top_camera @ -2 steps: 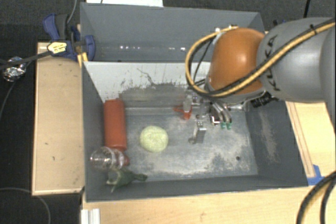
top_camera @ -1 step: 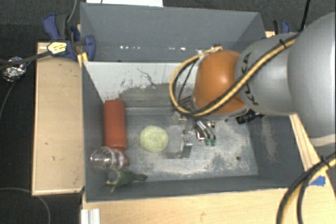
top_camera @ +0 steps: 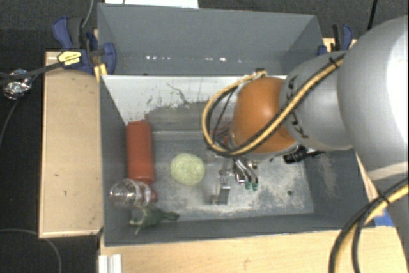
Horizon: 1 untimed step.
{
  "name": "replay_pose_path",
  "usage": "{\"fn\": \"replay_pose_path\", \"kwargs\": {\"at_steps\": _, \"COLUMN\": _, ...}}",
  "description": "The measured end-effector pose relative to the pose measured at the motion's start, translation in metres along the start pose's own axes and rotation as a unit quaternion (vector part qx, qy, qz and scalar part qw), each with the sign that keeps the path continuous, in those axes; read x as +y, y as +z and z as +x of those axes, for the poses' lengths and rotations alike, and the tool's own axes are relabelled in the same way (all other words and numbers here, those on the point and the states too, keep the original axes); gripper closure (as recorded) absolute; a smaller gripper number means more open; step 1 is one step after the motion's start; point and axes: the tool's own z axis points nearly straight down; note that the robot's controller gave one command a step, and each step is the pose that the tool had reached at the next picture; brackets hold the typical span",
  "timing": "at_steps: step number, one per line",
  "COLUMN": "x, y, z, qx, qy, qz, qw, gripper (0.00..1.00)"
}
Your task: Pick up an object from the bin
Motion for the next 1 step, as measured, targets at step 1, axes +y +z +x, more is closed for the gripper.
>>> {"fn": "replay_pose_path", "kwargs": {"at_steps": 1, "x": 0.0053, "y": -0.0089, "z": 0.0071, "qx": -0.0022, "qy": 0.029, "qz": 0.001, "qw": 0.9996, "gripper": 0.0}}
